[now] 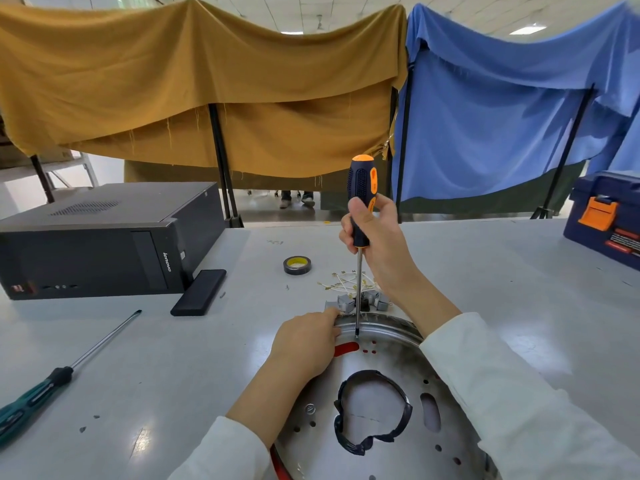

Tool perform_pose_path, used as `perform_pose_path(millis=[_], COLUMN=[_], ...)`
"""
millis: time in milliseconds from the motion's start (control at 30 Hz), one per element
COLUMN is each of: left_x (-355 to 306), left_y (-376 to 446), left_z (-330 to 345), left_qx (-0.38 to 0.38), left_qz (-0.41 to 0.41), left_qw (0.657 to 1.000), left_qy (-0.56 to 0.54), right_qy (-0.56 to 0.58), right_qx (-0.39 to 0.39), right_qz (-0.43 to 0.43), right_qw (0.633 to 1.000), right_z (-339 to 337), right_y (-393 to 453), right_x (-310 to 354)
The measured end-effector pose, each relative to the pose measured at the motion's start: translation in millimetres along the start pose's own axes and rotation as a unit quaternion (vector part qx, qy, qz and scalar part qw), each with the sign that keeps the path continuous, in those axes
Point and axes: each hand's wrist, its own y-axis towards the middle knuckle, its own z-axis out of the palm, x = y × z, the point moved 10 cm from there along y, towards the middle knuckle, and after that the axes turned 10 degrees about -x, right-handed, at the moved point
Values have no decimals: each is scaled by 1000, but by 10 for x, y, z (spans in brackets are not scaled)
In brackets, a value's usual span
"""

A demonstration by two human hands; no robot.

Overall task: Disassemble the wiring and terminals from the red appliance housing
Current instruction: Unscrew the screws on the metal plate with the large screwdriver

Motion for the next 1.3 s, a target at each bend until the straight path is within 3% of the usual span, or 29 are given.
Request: perform_pose_path(millis=[333, 500, 633, 833, 967, 1167, 1300], left_x=[5, 16, 11, 3, -2, 13, 10], left_y=[11, 10, 6, -1, 1, 3, 1], left_z=[8, 17, 9, 3, 4, 18, 19], left_qx=[1, 3, 0, 2, 5, 13, 10], left_qz=[-2, -3, 0, -2, 0, -6, -5], left_qw=[1000, 1000, 1000, 1000, 1000, 1000, 1000], left_qy=[0, 1, 0, 0, 1, 0, 0], right_qy=[-50, 19, -95, -127, -78, -73, -94], right_qx=[-36, -22, -25, -3, 26, -38, -32], right_qz=[-28, 11, -23, -48, -42, -36, -41], right_qw=[998, 1000, 995, 991, 996, 996, 994], right_z=[-109, -70, -38, -10, 2, -90, -72], right_y=[31, 40, 31, 14, 4, 35, 27], right_x=[13, -44, -14, 76, 94, 85, 72])
